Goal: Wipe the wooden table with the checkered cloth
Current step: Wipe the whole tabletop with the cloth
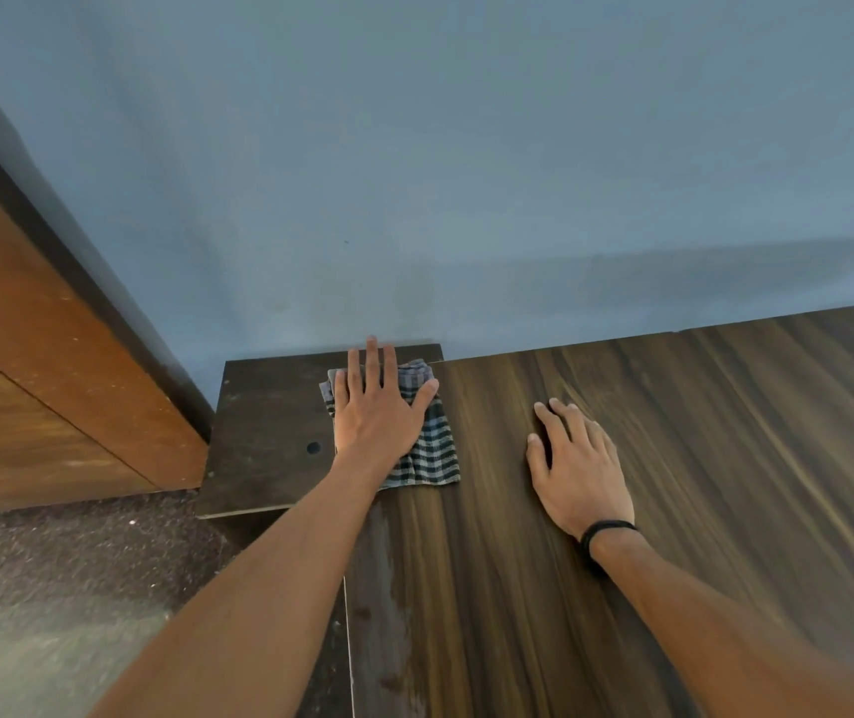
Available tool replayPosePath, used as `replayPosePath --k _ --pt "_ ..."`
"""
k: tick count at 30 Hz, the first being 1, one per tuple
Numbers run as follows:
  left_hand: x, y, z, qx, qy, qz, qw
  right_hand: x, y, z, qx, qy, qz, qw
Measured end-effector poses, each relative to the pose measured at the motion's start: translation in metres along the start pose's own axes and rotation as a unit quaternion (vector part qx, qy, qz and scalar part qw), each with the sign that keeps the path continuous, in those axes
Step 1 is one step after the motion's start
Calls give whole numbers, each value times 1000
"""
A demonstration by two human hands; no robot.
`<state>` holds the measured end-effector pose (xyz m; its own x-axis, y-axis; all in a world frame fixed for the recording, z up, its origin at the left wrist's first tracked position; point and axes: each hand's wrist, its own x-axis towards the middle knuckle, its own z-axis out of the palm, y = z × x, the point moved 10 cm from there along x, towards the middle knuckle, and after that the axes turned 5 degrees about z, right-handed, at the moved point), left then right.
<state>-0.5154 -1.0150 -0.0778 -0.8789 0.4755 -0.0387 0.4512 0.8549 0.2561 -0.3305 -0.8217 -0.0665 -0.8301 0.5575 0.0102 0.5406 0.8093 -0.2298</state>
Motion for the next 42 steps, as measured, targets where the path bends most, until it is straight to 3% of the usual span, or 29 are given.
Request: replayPosePath --k 8,16,25,32,39,42 --pt "-66 3 11 11 -14 0 1000 1 -3 0 1 -19 -7 1000" --pt "-27 -2 13 24 -39 -36 998 -1 -5 -1 1 -25 -19 1000" --pt "-73 1 23 24 -76 -19 997 -3 -3 -2 11 -26 -31 999" --pt "-24 -6 4 11 -73 -50 996 0 -3 -1 -3 -24 -33 999" --pt "-93 5 22 18 -62 -14 998 -4 -5 -3 1 -25 -36 999" --pt "-69 3 17 23 -76 -18 997 -2 -6 -4 -3 -23 -34 999"
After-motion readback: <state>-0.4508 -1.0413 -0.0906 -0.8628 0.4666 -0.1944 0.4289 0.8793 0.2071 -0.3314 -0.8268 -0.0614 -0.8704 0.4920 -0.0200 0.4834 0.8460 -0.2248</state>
